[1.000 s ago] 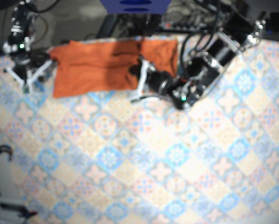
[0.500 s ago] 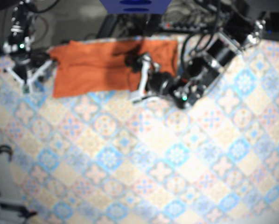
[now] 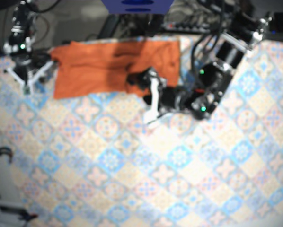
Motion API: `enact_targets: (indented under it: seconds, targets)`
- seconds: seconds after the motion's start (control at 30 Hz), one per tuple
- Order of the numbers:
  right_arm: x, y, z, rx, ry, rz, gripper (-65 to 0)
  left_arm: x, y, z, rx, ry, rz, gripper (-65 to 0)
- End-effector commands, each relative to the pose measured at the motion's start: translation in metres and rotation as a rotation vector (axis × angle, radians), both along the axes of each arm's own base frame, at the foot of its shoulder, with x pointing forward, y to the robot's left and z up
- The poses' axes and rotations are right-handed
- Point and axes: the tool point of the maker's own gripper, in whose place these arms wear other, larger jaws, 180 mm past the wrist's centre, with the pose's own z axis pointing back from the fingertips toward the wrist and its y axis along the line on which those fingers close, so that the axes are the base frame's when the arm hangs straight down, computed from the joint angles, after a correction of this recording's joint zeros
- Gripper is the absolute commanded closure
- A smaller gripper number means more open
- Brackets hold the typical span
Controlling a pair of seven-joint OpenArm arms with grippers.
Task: Fold the T-shirt properly
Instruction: 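Lower the folded end onto the strip and open the left gripper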
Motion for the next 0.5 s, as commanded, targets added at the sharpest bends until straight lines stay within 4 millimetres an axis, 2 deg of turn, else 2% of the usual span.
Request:
enact_targets:
  seconds: [0.0,0.17,0.27,0.4,0.47]
  targets:
    - [0.007,-0.004,0.011,-0.019,-0.040,0.005,-24.0,0.012,0.005,0.013,-0.024,-0.033,0.013,-62.6]
    - [0.007,-0.004,0.011,-0.019,-0.040,0.005,-24.0,0.013,0.024,0.016,-0.037,-0.005,0.045,-62.5]
    - [0.007,-0.004,0.011,-0.019,-0.040,0.005,-24.0,0.014,0.041,0.016,-0.029,0.007,0.067,-58.4]
    - [0.007,-0.004,0.011,-0.019,-0.040,0.005,-23.8,0.021,0.068,0.020,-0.044,0.019,0.154,-44.4]
    - [0.007,-0.004,0.010,-0.018,-0.038,0.004,-23.7,0.026,0.082,0.022,-0.043,0.016,0.198,-33.6]
